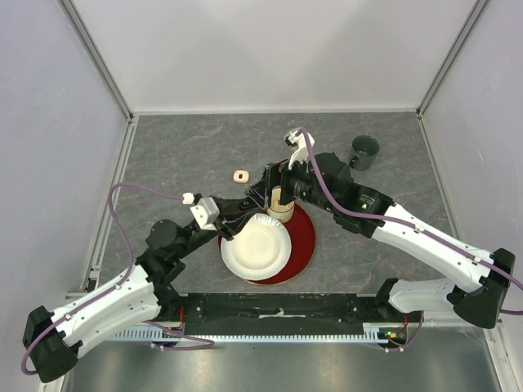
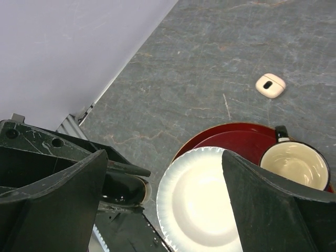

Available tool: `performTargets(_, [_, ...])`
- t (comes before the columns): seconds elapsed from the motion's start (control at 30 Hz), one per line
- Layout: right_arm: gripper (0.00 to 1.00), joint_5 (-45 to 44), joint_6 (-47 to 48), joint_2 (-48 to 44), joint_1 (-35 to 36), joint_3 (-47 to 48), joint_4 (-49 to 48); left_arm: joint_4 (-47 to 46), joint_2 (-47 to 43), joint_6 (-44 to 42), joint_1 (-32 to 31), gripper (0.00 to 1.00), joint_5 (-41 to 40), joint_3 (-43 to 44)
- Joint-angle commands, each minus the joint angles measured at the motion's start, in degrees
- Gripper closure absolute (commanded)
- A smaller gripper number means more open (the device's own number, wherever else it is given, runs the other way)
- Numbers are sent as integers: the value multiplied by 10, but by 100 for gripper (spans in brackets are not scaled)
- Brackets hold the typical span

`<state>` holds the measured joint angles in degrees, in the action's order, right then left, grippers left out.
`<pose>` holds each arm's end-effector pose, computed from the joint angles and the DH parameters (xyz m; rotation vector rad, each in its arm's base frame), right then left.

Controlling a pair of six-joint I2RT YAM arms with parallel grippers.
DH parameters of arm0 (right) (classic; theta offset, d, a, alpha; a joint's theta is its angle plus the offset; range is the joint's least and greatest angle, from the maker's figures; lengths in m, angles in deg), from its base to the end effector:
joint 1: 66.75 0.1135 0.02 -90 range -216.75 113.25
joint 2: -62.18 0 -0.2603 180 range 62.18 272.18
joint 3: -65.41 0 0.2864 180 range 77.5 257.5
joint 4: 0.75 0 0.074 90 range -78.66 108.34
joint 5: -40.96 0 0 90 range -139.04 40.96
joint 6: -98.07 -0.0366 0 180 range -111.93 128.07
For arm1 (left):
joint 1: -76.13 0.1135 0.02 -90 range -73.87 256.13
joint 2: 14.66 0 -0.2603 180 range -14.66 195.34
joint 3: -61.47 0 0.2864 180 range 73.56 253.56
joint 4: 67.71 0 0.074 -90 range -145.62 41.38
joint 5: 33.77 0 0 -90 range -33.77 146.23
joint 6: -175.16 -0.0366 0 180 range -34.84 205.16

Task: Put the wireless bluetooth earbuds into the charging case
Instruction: Close the charging case, then place the charging case at the center of the board.

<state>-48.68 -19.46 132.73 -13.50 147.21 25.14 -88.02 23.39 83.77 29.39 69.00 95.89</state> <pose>0.1920 0.2575 0.3869 -0.4374 1.8948 0.9779 0.1352 -0.1555 0.2873 0.7176 1.1215 -0.8179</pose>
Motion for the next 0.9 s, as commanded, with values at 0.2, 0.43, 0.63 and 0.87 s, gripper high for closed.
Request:
performTargets(0.2, [2, -275, -9, -75, -9, -34, -4, 221, 33, 134, 35, 98, -155, 127])
performTargets(0.43, [2, -248, -41, -83, -32, -58, 13, 282, 135, 310, 265, 98, 121, 166])
performTargets(0.63, [2, -205, -56, -79, -34, -70, 18, 272, 245, 367, 318, 98, 182, 187])
performTargets(0.87, [2, -194, -46, -80, -39, -70, 23, 204, 353, 404, 346, 98, 190, 182])
